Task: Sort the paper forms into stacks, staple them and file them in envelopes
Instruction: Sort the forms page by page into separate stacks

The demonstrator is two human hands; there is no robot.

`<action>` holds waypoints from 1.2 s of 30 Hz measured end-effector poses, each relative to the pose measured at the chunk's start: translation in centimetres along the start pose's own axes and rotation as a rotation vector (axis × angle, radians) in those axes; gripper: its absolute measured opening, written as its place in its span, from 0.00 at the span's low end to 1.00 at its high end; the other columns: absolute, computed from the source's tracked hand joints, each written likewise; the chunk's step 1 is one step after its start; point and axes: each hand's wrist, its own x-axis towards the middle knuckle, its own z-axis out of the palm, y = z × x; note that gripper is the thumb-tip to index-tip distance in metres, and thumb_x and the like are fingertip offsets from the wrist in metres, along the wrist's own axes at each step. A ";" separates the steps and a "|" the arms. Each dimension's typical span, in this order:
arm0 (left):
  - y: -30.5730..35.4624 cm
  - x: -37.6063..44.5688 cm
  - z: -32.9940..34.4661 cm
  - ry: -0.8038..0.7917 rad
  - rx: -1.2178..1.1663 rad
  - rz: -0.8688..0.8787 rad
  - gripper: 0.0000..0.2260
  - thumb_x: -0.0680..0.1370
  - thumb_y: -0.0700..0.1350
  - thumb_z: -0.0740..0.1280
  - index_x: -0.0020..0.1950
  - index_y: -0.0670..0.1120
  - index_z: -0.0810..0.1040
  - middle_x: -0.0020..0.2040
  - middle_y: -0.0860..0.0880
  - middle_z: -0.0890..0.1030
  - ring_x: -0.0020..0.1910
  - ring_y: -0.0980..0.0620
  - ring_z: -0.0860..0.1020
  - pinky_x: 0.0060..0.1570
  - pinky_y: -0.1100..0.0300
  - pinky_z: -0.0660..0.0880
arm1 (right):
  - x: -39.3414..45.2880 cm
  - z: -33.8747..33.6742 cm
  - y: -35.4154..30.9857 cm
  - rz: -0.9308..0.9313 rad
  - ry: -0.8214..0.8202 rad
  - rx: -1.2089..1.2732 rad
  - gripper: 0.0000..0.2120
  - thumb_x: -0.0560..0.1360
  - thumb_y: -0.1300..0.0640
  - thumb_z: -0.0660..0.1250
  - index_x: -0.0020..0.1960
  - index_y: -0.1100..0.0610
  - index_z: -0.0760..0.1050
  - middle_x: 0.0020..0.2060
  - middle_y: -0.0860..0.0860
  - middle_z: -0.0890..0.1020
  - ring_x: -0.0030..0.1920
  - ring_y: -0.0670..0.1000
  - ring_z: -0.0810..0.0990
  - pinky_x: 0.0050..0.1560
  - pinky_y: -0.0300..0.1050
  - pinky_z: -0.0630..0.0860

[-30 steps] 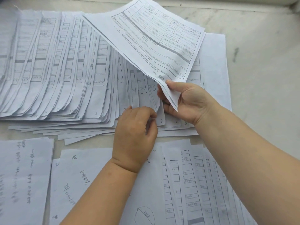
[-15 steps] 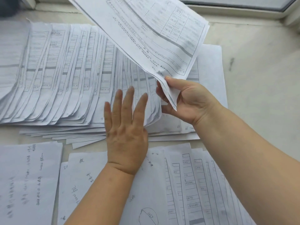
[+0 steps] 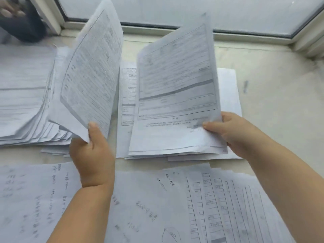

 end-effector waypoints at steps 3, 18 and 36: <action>-0.3 0.0 0.0 -0.123 0.068 0.186 0.16 0.81 0.45 0.59 0.52 0.32 0.76 0.36 0.46 0.78 0.40 0.62 0.79 0.46 0.71 0.73 | 2.0 3.0 -0.3 0.079 -0.058 -0.135 0.07 0.78 0.62 0.66 0.53 0.55 0.80 0.50 0.52 0.85 0.51 0.55 0.84 0.58 0.54 0.79; -2.0 0.3 0.9 -1.092 0.651 0.610 0.18 0.77 0.47 0.68 0.66 0.57 0.76 0.77 0.47 0.59 0.78 0.49 0.51 0.76 0.53 0.41 | -1.4 2.7 2.6 -0.107 0.474 -0.283 0.05 0.76 0.59 0.65 0.50 0.52 0.77 0.41 0.51 0.83 0.39 0.52 0.81 0.44 0.51 0.81; -8.6 -6.7 -28.5 -0.753 0.492 0.450 0.11 0.76 0.38 0.69 0.51 0.53 0.80 0.54 0.56 0.77 0.57 0.58 0.73 0.57 0.74 0.65 | -21.4 24.1 13.5 0.023 -0.136 -0.141 0.06 0.77 0.57 0.65 0.43 0.51 0.78 0.37 0.49 0.85 0.37 0.46 0.83 0.46 0.48 0.81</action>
